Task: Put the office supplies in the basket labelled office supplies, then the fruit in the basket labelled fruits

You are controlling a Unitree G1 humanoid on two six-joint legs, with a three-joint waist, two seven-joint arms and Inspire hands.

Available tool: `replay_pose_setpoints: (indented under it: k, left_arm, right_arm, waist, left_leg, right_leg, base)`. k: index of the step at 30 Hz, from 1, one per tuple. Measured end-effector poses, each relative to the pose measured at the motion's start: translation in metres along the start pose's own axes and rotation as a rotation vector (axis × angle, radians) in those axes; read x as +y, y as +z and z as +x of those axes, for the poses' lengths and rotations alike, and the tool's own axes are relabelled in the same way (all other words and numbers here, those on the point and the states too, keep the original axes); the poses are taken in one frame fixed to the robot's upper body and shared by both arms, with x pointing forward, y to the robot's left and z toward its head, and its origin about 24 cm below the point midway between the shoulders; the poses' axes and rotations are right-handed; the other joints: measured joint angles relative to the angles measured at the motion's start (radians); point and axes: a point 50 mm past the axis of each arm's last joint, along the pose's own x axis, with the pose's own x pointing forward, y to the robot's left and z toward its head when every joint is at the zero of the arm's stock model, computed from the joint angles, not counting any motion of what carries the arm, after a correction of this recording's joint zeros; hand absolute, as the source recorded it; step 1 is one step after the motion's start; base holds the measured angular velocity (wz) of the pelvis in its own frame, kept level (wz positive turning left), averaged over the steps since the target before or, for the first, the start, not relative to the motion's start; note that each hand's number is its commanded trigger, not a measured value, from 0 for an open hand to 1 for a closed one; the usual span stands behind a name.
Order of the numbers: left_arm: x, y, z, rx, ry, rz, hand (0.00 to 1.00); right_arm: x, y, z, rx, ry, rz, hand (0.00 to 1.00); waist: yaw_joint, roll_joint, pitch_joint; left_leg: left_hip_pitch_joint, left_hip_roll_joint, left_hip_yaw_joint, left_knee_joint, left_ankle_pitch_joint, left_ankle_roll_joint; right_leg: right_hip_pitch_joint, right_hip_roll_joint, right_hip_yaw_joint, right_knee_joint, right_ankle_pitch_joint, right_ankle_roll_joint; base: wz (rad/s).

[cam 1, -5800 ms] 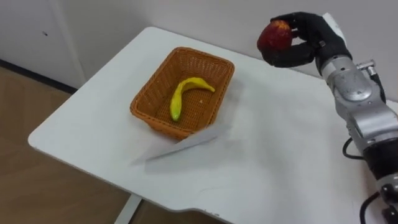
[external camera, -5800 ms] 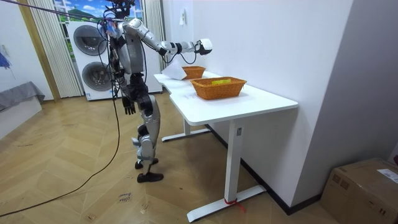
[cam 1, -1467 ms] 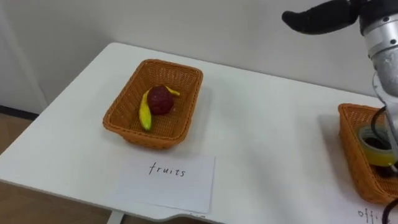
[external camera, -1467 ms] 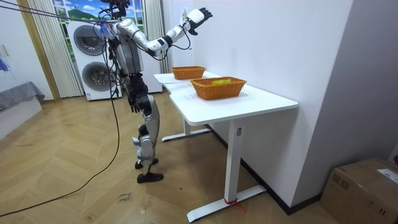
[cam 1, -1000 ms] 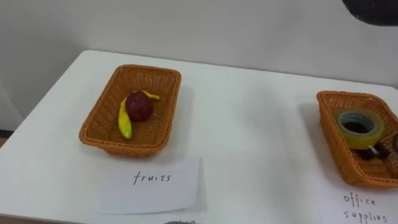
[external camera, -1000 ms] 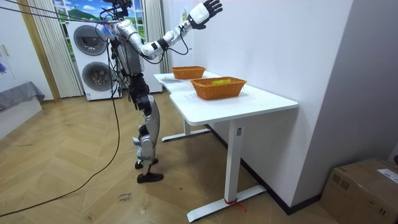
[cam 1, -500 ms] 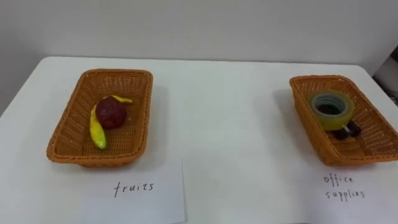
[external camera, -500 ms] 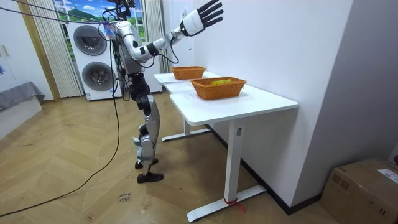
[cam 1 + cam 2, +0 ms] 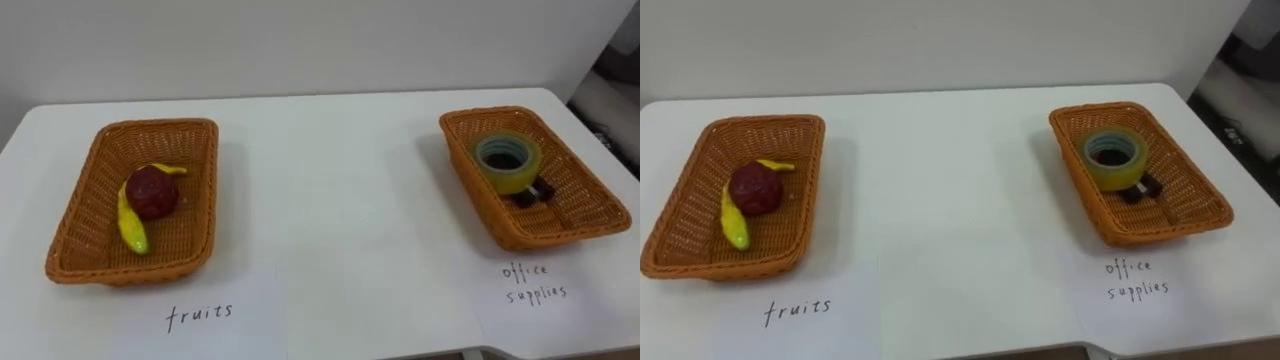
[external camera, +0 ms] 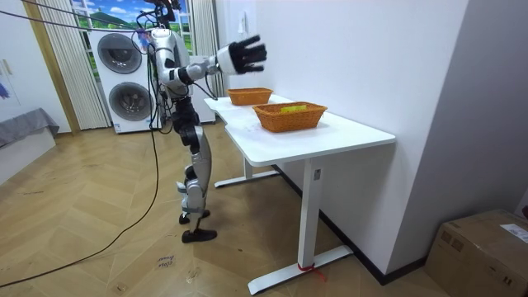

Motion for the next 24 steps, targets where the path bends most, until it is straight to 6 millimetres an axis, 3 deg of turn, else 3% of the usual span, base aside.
replay_pose_setpoints:
  k: [5, 10, 12, 14, 20, 24]
  left_arm:
    - [0.003, -0.003, -0.001, -0.006, 0.008, -0.002, 0.00]
    - [0.004, -0.002, -0.002, -0.023, 0.012, -0.025, 0.00]
    - [0.004, -0.001, -0.002, -0.025, 0.011, -0.025, 0.00]
    - [0.004, 0.000, -0.002, -0.031, 0.012, -0.024, 0.00]
    - [0.004, 0.000, -0.003, -0.034, 0.018, -0.039, 0.00]
    - [0.001, -0.001, -0.005, -0.033, 0.011, -0.059, 0.00]
  right_arm:
    - [-0.033, -0.019, 0.005, 0.069, -0.193, -0.010, 0.00]
    - [-0.068, -0.046, 0.003, 0.207, -0.371, 0.039, 0.00]
    - [-0.082, -0.061, 0.001, 0.267, -0.443, 0.032, 0.00]
    - [-0.107, -0.078, -0.006, 0.338, -0.539, 0.003, 0.00]
    - [-0.148, -0.118, -0.039, 0.510, -0.722, -0.005, 0.00]
    - [-0.161, -0.129, -0.056, 0.559, -0.767, -0.022, 0.00]
  waist:
    - [-0.027, -0.007, 0.0003]
    - [-0.027, 0.001, 0.0036]
    - [-0.026, 0.004, 0.0014]
    - [-0.025, 0.007, -0.0054]
    - [-0.037, 0.022, -0.0048]
    - [-0.047, 0.034, -0.0015]
  left_leg:
    - [-0.001, -0.001, 0.002, 0.001, -0.007, 0.001]
    - [-0.002, 0.001, 0.006, 0.002, -0.015, 0.000]
    - [-0.001, 0.002, 0.007, 0.002, -0.018, -0.001]
    - [-0.001, 0.004, 0.003, 0.002, -0.021, -0.002]
    - [0.001, 0.005, 0.003, -0.001, -0.021, -0.003]
    - [-0.003, 0.004, 0.003, 0.002, -0.021, -0.003]
  right_leg:
    - [-0.004, -0.001, 0.001, 0.005, -0.007, 0.002]
    - [-0.006, 0.005, 0.020, -0.002, -0.009, 0.002]
    - [-0.005, 0.007, 0.023, -0.001, -0.009, 0.002]
    - [0.001, 0.009, 0.022, -0.001, -0.009, 0.002]
    - [0.002, 0.010, 0.016, 0.000, -0.009, 0.002]
    - [-0.003, 0.008, 0.017, -0.001, -0.009, 0.001]
  base:
    - [-0.03]
    - [-0.06]
    - [-0.03]
    - [0.05]
    - [0.01]
    - [0.00]
